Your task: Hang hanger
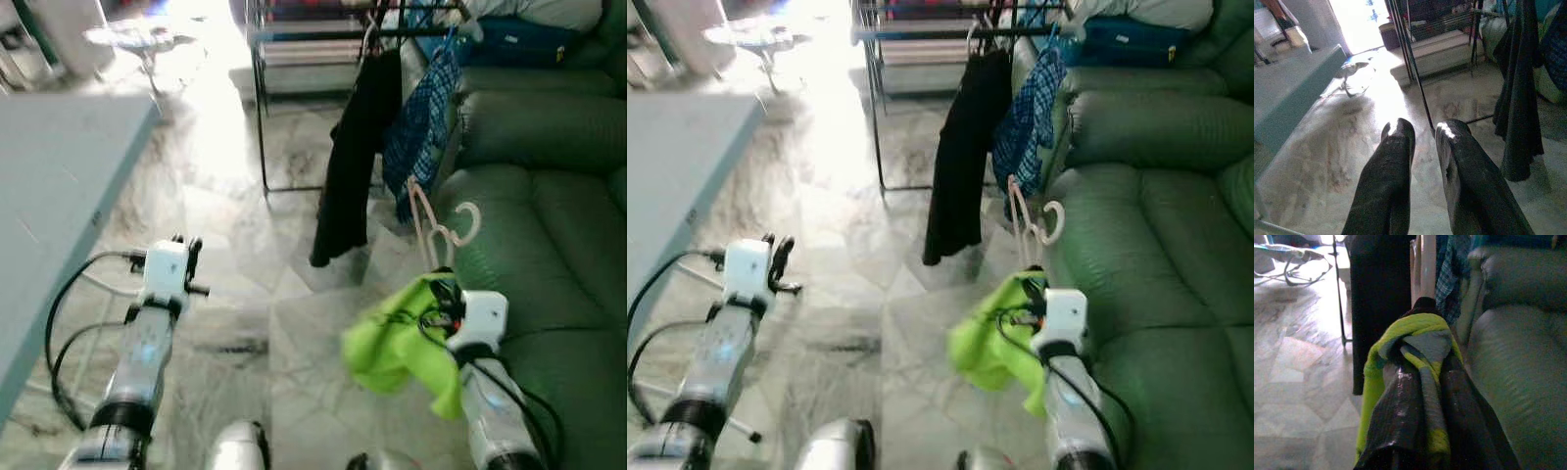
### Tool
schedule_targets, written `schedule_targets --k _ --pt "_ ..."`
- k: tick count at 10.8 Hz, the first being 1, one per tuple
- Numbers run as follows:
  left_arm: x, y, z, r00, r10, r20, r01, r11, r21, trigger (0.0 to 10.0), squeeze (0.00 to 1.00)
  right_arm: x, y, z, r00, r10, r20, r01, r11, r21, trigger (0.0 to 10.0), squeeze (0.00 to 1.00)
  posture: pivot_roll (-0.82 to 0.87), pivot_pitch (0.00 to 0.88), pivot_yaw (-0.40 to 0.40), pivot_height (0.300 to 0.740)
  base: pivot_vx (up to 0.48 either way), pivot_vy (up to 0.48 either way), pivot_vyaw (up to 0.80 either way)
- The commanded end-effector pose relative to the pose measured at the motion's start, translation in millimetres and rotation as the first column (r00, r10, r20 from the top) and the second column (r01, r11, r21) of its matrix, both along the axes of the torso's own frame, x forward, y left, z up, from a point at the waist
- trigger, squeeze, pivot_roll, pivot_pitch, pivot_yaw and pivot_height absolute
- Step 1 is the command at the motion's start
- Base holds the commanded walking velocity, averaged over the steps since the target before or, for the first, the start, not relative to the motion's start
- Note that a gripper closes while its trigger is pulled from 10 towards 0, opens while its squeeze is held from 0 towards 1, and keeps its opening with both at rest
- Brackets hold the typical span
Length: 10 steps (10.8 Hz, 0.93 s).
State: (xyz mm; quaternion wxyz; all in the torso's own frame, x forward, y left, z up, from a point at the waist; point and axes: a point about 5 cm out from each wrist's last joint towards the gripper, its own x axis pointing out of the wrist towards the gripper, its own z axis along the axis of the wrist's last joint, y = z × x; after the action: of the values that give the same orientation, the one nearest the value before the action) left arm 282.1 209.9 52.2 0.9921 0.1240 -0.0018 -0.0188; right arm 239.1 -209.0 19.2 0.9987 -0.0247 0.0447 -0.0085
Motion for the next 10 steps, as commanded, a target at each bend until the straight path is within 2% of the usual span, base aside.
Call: schedule_targets --k 1,2,4,5,6,10 --pt "-12.4 1.4 -6 1.0 -0.006 -0.017 0.005 0.999 -0.032 10.0 0.0 -2.4 -9.3 11 0.999 -0.015 0.034 0.017 0.998 -0.062 10.0 0.0 -0.05 0.003 0.015 0.74 0.0 0.0 0.0" --pt "-21.3 0.1 -11 1.0 -0.005 -0.02 0.005 0.999 -0.034 10.0 0.0 -7.2 -12.5 10 1.0 -0.017 0.026 0.019 0.997 -0.081 10.0 0.0 -0.06 0.01 0.01 0.74 0.0 0.0 0.0" --pt "-41.4 4.4 -35 0.993 0.027 -0.115 -0.027 1.0 -0.003 10.0 0.0 -12.5 -16.0 4 1.0 -0.013 -0.009 0.012 0.995 -0.103 10.0 0.0 -0.07 0.034 -0.004 0.74 0.0 0.0 0.0" --pt "-43.7 10.8 -36 0.99 0.066 -0.122 -0.068 0.998 -0.011 10.0 0.0 -13.9 -18.9 2 1.0 -0.02 -0.023 0.018 0.994 -0.112 10.0 0.0 -0.06 0.046 -0.012 0.74 0.0 0.0 0.0" --pt "-45.3 13.1 -30 0.994 0.062 -0.095 -0.065 0.997 -0.034 10.0 0.0 -15.5 -19.8 3 0.999 -0.015 -0.034 0.011 0.995 -0.098 10.0 0.0 -0.06 0.053 -0.011 0.74 0.0 0.0 0.0" --pt "-47.7 4.2 -23 0.997 0.021 -0.079 -0.027 0.997 -0.074 10.0 0.0 -22.1 -22.8 9 0.999 -0.033 -0.025 0.03 0.995 -0.095 10.0 0.0 -0.07 0.076 -0.007 0.74 0.0 0.0 0.0"
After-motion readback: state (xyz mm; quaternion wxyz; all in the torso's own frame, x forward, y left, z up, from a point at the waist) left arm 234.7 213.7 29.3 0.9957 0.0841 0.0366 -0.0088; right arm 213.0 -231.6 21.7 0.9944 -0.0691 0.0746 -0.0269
